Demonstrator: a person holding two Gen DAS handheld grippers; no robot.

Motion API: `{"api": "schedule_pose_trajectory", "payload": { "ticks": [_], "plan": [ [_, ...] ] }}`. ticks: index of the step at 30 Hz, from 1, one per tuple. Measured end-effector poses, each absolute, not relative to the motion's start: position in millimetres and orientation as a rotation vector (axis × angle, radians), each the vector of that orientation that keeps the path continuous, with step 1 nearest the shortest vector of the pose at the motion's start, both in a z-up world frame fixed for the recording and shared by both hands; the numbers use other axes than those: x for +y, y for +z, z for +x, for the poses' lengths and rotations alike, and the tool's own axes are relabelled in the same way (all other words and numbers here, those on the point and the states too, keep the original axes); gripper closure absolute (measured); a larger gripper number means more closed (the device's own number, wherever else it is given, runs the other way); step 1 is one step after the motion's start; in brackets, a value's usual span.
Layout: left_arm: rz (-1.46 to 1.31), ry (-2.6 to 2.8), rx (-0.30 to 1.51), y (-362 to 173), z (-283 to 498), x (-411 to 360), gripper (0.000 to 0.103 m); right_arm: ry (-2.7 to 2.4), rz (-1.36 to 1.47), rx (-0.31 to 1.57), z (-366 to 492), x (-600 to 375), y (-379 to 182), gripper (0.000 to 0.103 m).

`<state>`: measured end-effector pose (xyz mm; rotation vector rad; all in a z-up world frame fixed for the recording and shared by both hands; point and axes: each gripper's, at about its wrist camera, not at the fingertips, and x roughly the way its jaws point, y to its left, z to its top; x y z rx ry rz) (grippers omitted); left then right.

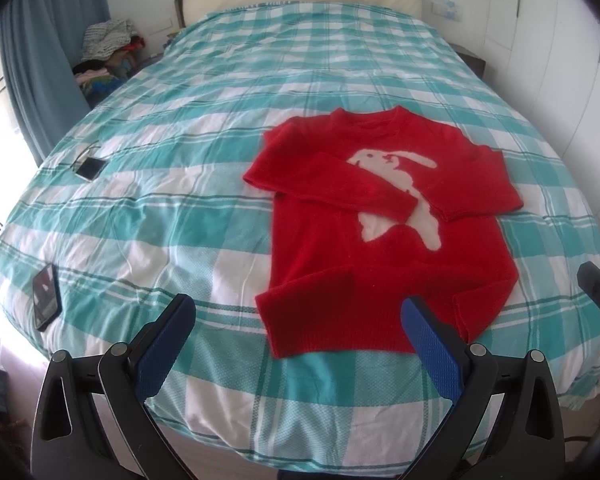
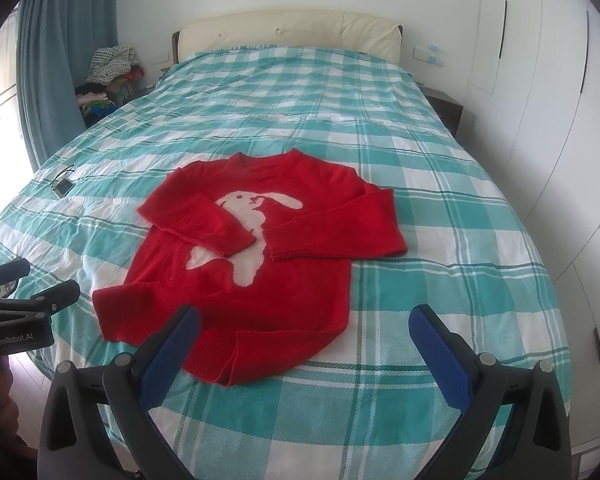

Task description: Fold small clothes

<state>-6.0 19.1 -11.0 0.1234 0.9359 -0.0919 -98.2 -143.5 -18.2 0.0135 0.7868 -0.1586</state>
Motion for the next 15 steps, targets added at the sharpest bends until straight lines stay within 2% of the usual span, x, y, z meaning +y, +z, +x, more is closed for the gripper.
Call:
{"api": "schedule_pose_trajectory", "payload": {
  "ticks": [15],
  "plan": [
    [0.120,-0.098,0.989,-27.0,-7.7,22.8,0.000,-0.154,0.021,0.831,-100.6,-145.4,-32.4,0.000]
  ]
}}
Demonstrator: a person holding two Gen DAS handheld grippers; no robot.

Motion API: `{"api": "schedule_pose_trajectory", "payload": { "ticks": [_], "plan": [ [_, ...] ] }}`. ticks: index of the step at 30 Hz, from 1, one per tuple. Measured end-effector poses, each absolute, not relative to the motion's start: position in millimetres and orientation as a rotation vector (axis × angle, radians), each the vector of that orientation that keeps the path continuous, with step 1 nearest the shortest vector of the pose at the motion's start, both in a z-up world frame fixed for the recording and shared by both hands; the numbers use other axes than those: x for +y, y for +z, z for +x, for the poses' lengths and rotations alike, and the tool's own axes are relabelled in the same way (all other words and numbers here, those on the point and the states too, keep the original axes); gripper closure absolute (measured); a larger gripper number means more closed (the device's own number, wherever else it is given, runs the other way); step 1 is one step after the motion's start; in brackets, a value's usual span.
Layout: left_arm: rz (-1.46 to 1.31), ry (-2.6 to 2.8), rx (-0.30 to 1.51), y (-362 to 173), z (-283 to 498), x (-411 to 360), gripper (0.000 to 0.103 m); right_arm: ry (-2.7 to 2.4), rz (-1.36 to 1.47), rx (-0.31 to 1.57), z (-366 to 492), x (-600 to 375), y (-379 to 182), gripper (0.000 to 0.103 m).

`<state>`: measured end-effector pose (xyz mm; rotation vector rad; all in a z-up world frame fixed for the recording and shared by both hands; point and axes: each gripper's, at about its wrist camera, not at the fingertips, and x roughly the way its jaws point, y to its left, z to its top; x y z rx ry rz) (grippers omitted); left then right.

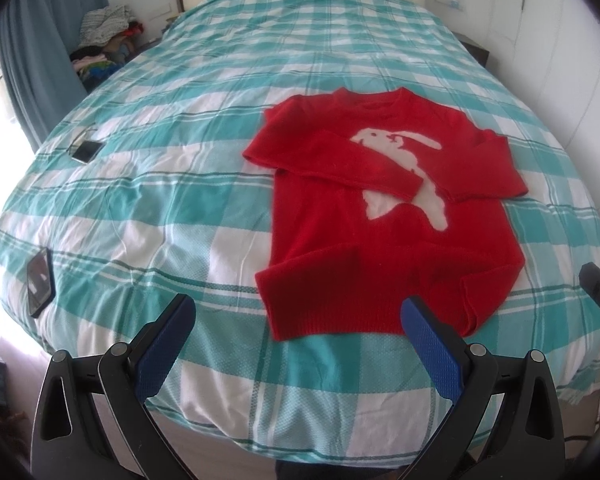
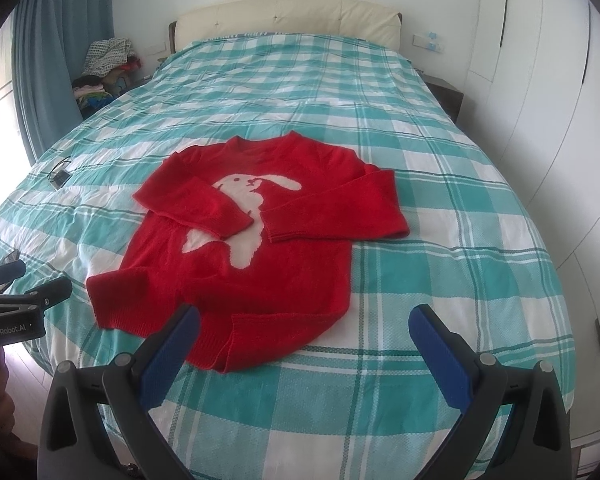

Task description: Fold small clothes

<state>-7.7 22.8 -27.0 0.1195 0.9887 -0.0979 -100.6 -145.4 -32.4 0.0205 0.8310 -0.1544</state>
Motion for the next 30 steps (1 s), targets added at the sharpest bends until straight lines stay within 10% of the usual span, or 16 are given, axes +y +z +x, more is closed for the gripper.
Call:
{"api": "schedule_pose_trajectory", "payload": {
  "ticks": [30],
  "plan": [
    [0.137,-0.098,0.992,-33.2,-2.3,25.0,0.000,-0.149,0.009,0.888,-94.0,-144.8,-48.4,0.000]
  ]
}}
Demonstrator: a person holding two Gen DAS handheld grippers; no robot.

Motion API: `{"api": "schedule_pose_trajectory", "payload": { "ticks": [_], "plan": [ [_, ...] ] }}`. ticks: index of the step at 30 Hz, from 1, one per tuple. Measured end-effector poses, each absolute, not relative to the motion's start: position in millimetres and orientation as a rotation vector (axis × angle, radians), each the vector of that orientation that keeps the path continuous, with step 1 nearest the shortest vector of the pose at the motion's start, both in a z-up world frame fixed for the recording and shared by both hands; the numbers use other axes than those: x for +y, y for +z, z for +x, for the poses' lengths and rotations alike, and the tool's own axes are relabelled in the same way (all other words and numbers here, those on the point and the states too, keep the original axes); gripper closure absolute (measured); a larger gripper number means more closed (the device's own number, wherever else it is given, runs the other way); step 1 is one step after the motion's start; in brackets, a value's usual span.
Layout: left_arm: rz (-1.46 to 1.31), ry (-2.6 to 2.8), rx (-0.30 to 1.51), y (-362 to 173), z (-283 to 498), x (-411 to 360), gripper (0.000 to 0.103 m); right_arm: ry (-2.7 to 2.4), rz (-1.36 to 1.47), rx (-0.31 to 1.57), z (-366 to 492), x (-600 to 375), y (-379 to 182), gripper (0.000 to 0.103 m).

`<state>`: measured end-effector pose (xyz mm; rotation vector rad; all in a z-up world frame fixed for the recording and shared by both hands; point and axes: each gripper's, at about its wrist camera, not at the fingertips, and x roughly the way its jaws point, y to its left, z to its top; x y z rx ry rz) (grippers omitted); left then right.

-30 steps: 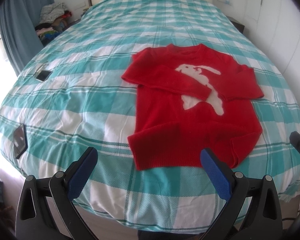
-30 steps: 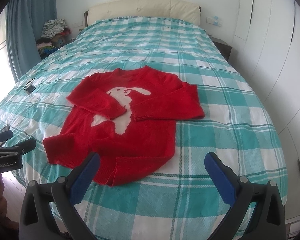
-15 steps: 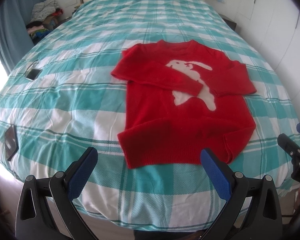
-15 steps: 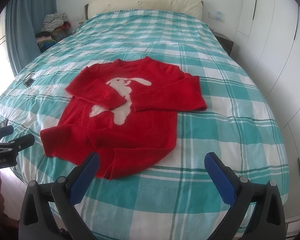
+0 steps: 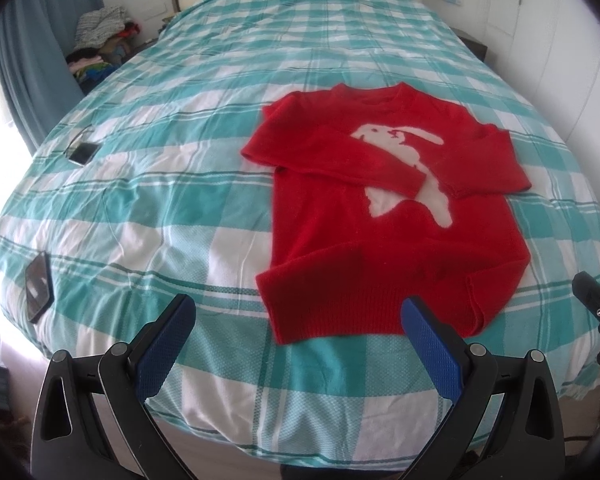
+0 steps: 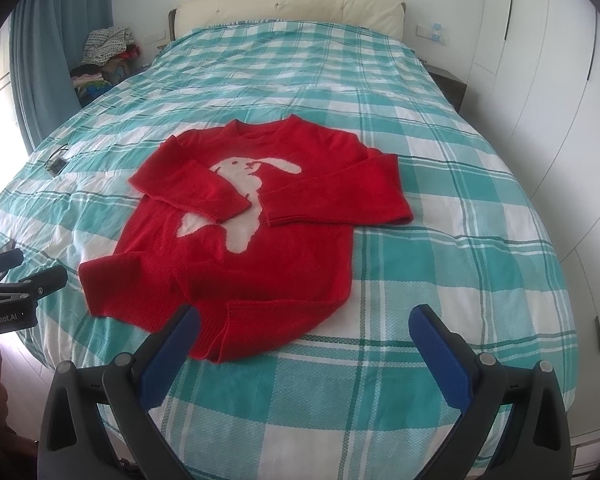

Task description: Fold small clothes

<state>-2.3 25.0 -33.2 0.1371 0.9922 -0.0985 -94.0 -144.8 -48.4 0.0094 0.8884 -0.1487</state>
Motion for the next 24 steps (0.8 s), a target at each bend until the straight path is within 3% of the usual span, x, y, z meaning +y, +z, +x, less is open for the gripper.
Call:
{"api": "schedule_pose_trajectory", "payload": {
  "ticks": [7,13,18,19,21,24],
  "plan": [
    [0.152,-0.098,1.005,-52.0,4.9,35.0,0.000,-0.104,-0.036,0.901,-88.7,-137.1,-60.3,0.000],
    [0.029,-0.219,1.204,-145.7,37.7,61.2,0.002,-0.052,-0.044,1.042,-65.4,-135.2,-130.7,0.000],
    [0.079,-0.257,1.135,-157.4,39.9,38.6,0.002,0.057,-0.113,0.958,-38.7,-93.8,-152.7,0.001],
    [0.074,-0.260,1.137,-156.0,40.6,38.7,0.002,0.056,-0.140,0.977,-33.8,-90.6,-163.0,0.003],
    [0.049,-0.272,1.144,-151.6,37.1,45.6,0.004,0.003,-0.134,1.029,-37.5,-104.2,-175.5,0.021],
    [0.044,-0.257,1.144,-147.7,27.3,65.0,0.004,-0.086,-0.080,1.077,-72.6,-147.7,-169.4,0.021]
  ]
}}
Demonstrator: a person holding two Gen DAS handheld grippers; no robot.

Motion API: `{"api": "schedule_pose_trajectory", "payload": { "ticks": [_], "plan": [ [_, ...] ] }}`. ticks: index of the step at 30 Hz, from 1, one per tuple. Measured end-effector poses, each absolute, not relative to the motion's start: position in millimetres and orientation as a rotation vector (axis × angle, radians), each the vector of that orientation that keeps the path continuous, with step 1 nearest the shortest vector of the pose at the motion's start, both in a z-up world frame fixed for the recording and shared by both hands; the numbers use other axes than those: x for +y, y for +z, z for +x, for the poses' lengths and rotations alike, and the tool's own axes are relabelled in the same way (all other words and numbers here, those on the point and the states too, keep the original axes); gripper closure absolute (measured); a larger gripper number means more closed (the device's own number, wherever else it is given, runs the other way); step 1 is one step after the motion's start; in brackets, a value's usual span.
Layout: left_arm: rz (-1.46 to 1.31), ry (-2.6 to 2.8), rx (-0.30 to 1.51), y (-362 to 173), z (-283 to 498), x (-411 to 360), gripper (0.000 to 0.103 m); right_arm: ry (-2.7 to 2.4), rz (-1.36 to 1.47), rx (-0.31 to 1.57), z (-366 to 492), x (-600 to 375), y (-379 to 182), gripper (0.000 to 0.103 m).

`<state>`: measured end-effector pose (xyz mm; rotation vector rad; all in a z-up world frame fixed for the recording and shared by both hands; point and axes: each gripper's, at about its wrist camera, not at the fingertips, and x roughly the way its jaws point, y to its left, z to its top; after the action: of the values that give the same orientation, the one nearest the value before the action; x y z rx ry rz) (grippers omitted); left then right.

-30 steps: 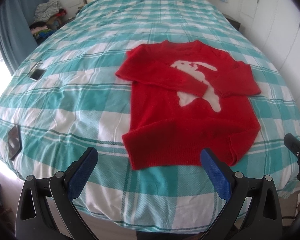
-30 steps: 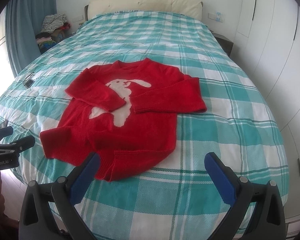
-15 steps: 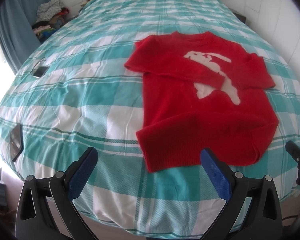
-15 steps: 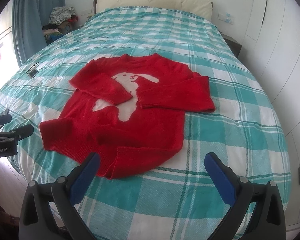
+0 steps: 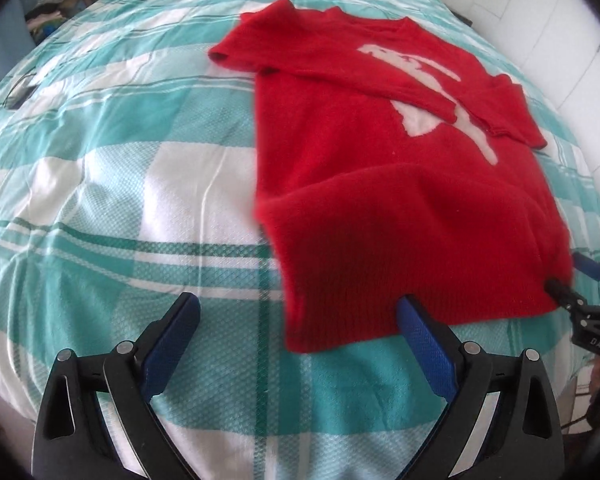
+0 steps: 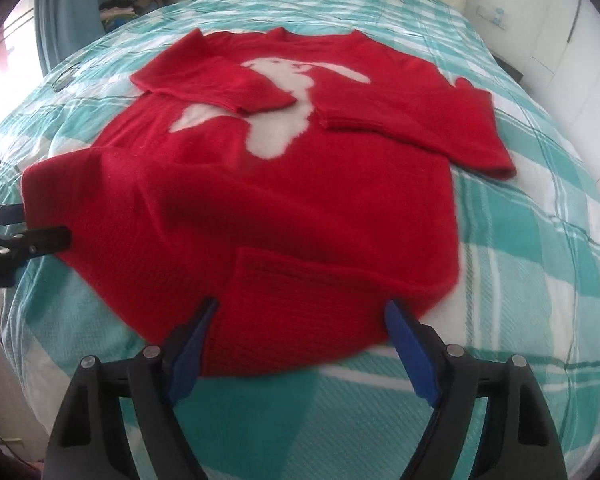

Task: Fold small clothes
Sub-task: 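Grasp the sweater hem with the left tool while the right tool grasps the hem and pulls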

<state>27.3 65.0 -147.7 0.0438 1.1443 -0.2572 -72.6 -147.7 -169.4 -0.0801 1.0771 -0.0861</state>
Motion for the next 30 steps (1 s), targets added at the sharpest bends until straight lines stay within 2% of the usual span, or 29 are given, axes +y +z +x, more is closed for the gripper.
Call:
{"api": "schedule_pose_trajectory", "payload": {
  "ticks": [4,7,9,10,13,14,15,16,17,19,20,21,25,30],
  "plan": [
    [0.013,-0.295,1.144,-144.9,23.8,80.6,0.005,-0.152,0.047,1.142,-117.6,-192.8,-157.6,0.021],
    [-0.001,-0.353,1.145,-145.1,27.5,72.9,0.010,-0.099,0.178,1.106,-129.2,-208.0,-143.9,0.020],
    [-0.016,-0.390,1.149,-148.1,30.7,64.4,0.024,-0.038,0.269,1.070,-125.3,-212.4,-140.1,0.019],
    [-0.023,-0.408,1.149,-149.8,31.9,60.8,0.027,0.000,0.314,1.063,-118.5,-212.5,-143.6,0.019],
    [-0.044,-0.458,1.137,-151.0,33.7,55.6,0.044,0.100,0.501,1.107,-101.2,-217.2,-170.5,0.019],
    [-0.055,-0.471,1.139,-151.2,34.9,55.5,0.058,0.119,0.554,1.124,-99.7,-219.2,-178.9,0.019],
    [-0.074,-0.485,1.148,-151.8,36.6,56.7,0.078,0.137,0.582,1.118,-100.0,-219.9,-182.9,0.018],
    [-0.100,-0.501,1.163,-152.7,38.5,58.8,0.088,0.155,0.588,1.098,-101.2,-220.1,-182.8,0.019],
    [-0.131,-0.517,1.184,-153.8,40.5,61.9,0.098,0.179,0.583,1.084,-100.9,-219.4,-181.5,0.022],
    [-0.189,-0.552,1.213,-151.9,40.4,71.1,0.100,0.232,0.565,1.080,-97.0,-216.3,-179.6,0.057],
    [-0.205,-0.570,1.227,-149.2,37.9,76.4,0.100,0.231,0.548,1.103,-95.1,-215.6,-179.4,0.095],
    [-0.210,-0.584,1.239,-145.0,33.2,82.2,0.100,0.225,0.539,1.126,-95.7,-216.4,-178.7,0.099],
    [-0.201,-0.603,1.269,-126.9,13.8,100.2,0.101,0.215,0.497,1.180,-111.7,-225.1,-158.5,0.100],
    [-0.147,-0.552,1.338,-136.4,7.9,99.5,0.101,0.147,0.445,1.258,-117.1,-229.6,-145.4,0.100]
  ]
}}
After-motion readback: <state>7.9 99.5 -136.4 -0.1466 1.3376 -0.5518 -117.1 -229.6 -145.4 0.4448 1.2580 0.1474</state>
